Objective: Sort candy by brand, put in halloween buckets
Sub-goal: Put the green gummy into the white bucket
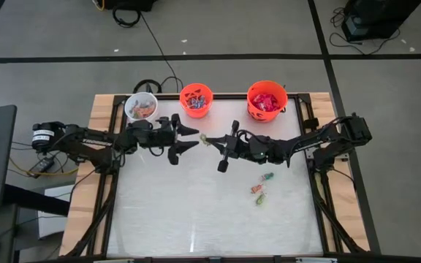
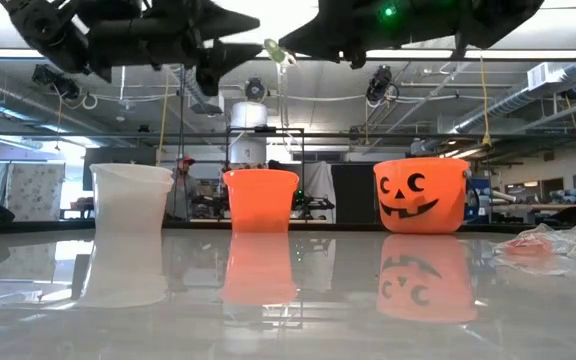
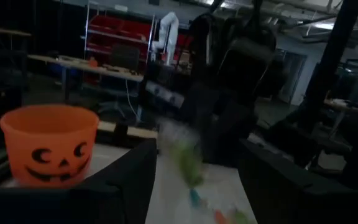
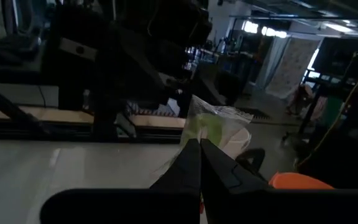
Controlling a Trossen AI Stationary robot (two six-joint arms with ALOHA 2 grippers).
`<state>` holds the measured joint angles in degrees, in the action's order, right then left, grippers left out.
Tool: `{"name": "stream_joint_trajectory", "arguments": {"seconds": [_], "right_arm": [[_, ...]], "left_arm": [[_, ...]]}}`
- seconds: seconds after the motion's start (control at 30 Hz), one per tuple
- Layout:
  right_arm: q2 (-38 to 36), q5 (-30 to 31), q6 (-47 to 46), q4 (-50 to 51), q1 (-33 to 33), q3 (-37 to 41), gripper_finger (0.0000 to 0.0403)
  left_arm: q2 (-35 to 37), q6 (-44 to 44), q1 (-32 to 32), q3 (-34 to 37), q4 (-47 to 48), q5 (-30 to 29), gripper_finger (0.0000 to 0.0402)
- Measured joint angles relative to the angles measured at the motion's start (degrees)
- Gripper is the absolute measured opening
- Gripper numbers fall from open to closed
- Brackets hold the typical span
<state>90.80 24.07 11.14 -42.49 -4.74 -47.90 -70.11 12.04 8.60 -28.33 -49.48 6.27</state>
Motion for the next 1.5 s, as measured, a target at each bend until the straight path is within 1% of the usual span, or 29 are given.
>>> {"name": "stream_joint_trajectory", "arguments": {"seconds": [0.1,0.2,0.3,0.47,0.53,0.6,0.7,0.8,0.83,0.9,0.97,1.07,1.17,1.27,1.33,1.43,1.5], "right_arm": [[0.0,-0.9,-0.45,-0.46,0.67,0.0,0.0005],[-0.02,-2.72,-0.41,-3.91,0.82,0.0,0.0005],[-0.04,-3.05,1.21,-6.13,0.54,0.0,0.0005],[-0.05,-2.77,2.56,-6.09,0.25,0.0,0.0005],[-0.09,-2.75,2.56,-6.0,0.27,0.0,0.0005],[-0.09,-2.97,2.56,-5.84,0.18,0.0,0.0005],[-0.07,-3.27,2.26,-5.67,0.15,0.0,0.0011],[-0.24,-2.59,-0.73,-5.1,0.09,0.02,0.0033],[-0.59,-2.44,-2.02,-4.4,0.09,0.02,0.0042],[-1.76,-2.33,-3.41,-2.02,-0.01,0.04,0.0063],[-4.16,0.05,-4.29,2.06,-0.55,0.07,0.0084],[-8.83,5.92,-8.39,10.37,-1.35,-0.09,0.0111],[-12.76,9.03,-14.23,19.15,-1.26,0.07,0.0126],[-16.1,9.04,-17.36,22.54,-1.06,-0.02,0.0129],[-16.72,8.87,-17.63,23.64,-1.18,-0.06,0.0129],[-16.7,8.86,-17.57,24.23,-1.47,0.02,0.0129],[-16.3,8.89,-17.59,24.48,-1.52,-0.02,0.0129]], "left_arm": [[-0.02,-1.2,0.02,-1.93,2.01,-0.35,0.0224],[-0.32,-1.32,0.02,-3.88,4.7,-0.97,0.0223],[-1.13,-1.37,0.02,-5.53,7.47,-2.06,0.0223],[-2.87,-1.55,0.02,-7.64,7.88,-2.0,0.0211],[-3.36,-1.55,0.0,-8.0,7.87,-1.17,0.0196],[-3.83,-2.23,-0.11,-8.19,7.83,0.72,0.017],[-3.98,-4.12,-0.19,-8.21,8.58,2.46,0.011],[-3.89,-5.73,-0.21,-8.29,9.89,2.66,0.0036],[-3.57,-5.72,-0.04,-8.3,10.69,2.64,0.0022],[-2.36,-5.57,0.56,-8.46,13.42,2.57,0.0019],[-0.26,-5.6,1.83,-8.28,18.65,2.03,0.0029],[4.52,-7.63,4.83,-8.18,28.47,-2.29,0.0035],[9.87,-10.35,9.44,-8.25,38.3,-9.83,0.003],[13.32,-11.88,15.56,-8.23,45.49,-17.14,0.0025],[14.92,-11.88,19.89,-8.23,49.89,-21.18,0.0027],[14.53,-9.99,26.49,-8.23,55.16,-27.02,0.0038],[13.46,-7.06,30.64,-8.18,57.43,-28.8,0.005]]}}
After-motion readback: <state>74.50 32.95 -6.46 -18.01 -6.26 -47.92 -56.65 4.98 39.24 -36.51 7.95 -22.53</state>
